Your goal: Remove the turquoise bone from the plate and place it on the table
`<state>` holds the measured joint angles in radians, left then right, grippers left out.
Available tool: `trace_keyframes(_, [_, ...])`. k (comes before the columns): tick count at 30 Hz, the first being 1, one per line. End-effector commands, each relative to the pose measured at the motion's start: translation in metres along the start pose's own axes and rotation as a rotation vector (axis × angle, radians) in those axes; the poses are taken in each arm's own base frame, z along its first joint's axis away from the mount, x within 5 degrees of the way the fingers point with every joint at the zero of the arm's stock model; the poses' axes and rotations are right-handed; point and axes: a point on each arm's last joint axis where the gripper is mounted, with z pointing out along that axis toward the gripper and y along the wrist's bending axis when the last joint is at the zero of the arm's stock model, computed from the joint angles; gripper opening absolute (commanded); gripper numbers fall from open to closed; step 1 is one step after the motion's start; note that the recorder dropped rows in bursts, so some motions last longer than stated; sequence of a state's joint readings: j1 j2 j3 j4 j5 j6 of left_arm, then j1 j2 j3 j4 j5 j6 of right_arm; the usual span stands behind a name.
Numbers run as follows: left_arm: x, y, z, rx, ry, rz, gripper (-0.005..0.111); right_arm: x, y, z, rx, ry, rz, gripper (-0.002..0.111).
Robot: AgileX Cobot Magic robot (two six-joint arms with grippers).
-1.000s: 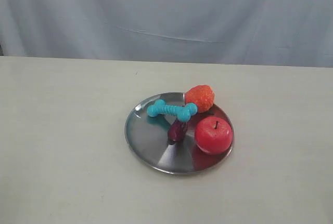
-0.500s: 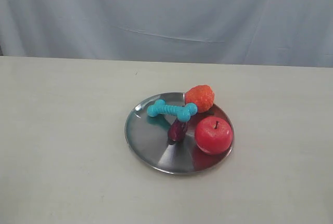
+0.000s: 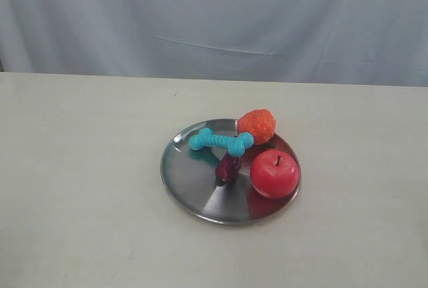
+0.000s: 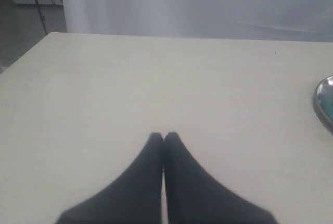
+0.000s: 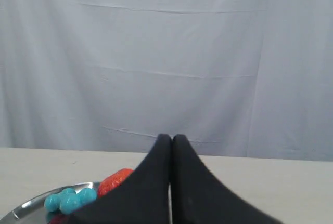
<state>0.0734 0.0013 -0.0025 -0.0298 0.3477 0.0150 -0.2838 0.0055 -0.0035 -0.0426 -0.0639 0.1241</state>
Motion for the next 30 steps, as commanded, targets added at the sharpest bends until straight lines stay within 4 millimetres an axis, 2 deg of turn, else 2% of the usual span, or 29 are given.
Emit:
trace_keyframes(1, [0.000,0.000,0.000,-0.004,-0.004,-0.008,0.000,-0.001,0.000,0.000,0.001,-0.020,-0.012,-0.001])
trace_keyframes(4, [0.000,0.000,0.000,-0.004,-0.004,-0.008,0.000,-0.003,0.000,-0.001,-0.003,-0.044,0.023,-0.001])
trace_keyframes(11, [0.000,0.000,0.000,-0.004,-0.004,-0.008,0.000,-0.021,0.003,-0.003,-0.054,-0.235,0.217,-0.001])
trace_keyframes(18, [0.000,0.000,0.000,-0.004,-0.004,-0.008,0.000,-0.025,0.003,-0.004,-0.084,-0.285,0.327,-0.001])
trace_keyframes(21, [0.000,0.000,0.000,-0.004,-0.004,-0.008,0.000,-0.026,0.003,-0.003,-0.064,-0.214,0.355,-0.001])
trace_keyframes(27, [0.000,0.000,0.000,-0.004,-0.004,-0.008,0.000,-0.061,0.005,0.001,-0.030,-0.122,0.376,-0.001])
trace_keyframes(30, [0.000,0.000,0.000,-0.004,-0.004,-0.008,0.000,-0.085,0.006,0.013,-0.005,-0.038,0.378,-0.001])
